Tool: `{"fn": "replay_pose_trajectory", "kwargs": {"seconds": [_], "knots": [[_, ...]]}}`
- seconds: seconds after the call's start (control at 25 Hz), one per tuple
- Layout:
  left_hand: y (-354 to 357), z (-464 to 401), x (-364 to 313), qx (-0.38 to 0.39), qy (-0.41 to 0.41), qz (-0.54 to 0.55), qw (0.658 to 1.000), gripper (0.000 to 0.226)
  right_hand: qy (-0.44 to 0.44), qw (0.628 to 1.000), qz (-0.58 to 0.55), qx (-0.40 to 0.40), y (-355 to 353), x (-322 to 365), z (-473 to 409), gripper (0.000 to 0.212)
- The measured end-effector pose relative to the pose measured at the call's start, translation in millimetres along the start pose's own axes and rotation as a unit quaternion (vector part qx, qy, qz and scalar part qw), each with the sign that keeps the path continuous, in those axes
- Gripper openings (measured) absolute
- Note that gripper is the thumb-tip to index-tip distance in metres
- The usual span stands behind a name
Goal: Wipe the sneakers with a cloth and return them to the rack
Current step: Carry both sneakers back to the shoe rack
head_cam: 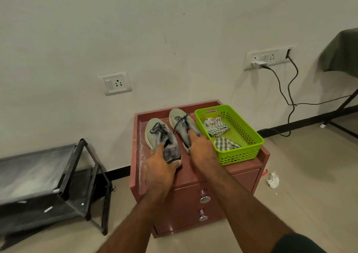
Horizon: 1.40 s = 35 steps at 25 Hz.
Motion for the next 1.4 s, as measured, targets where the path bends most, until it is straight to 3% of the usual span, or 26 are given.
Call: {"fn": "replay_pose_trajectory", "kwargs": {"seconds": [0.2, 0.32, 0.52, 0.8, 0.92, 1.08, 1.4], "knots": [[6.6, -6.6, -3.8, 0.000, 0.007, -0.045, 0.999, 0.047, -0.005, 0.999, 0.032, -0.032, 2.4, -2.4, -4.4, 0.037], [-0.2, -12.7, 2.6, -0.002, 0.002, -0.003, 1.000, 0.031, -0.004, 0.999, 0.014, -0.033, -0.1, -6.9, -5.4, 0.029], [-47.1, -13.4, 16.4, -0.017, 0.017, 0.061, 0.998, 0.022, -0.037, 0.995, -0.054, -0.078, -23.0, 20.8, 10.6, 0.026], [-158.5, -11.6, 54.5, -0.100, 0.048, 0.083, 0.990, 0.022, -0.121, 0.980, -0.101, -0.119, -60.8, 120.5, 45.2, 0.019], [-199.2, 1.5, 108.9, -0.104, 0.039, 0.067, 0.992, 0.021, -0.163, 0.974, -0.110, -0.111, -50.1, 179.0, 70.6, 0.019], [-247.2, 18.4, 219.2, -0.102, -0.016, -0.003, 0.995, 0.023, -0.182, 0.973, -0.141, -0.015, 19.1, 262.7, 93.4, 0.018], [-275.8, 0.7, 373.2, -0.097, -0.107, -0.034, 0.989, 0.025, -0.227, 0.958, -0.163, 0.068, 125.5, 400.9, 96.8, 0.019]]}}
Point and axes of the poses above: each hand's wrist, its own z-axis away from the middle knuckle, its own y-axis out of the palm, x = y × z, the point moved 10 cm from there along -z, towards the middle knuckle, and after that the axes turned 12 degrees about -z, right-handed, at the moved point
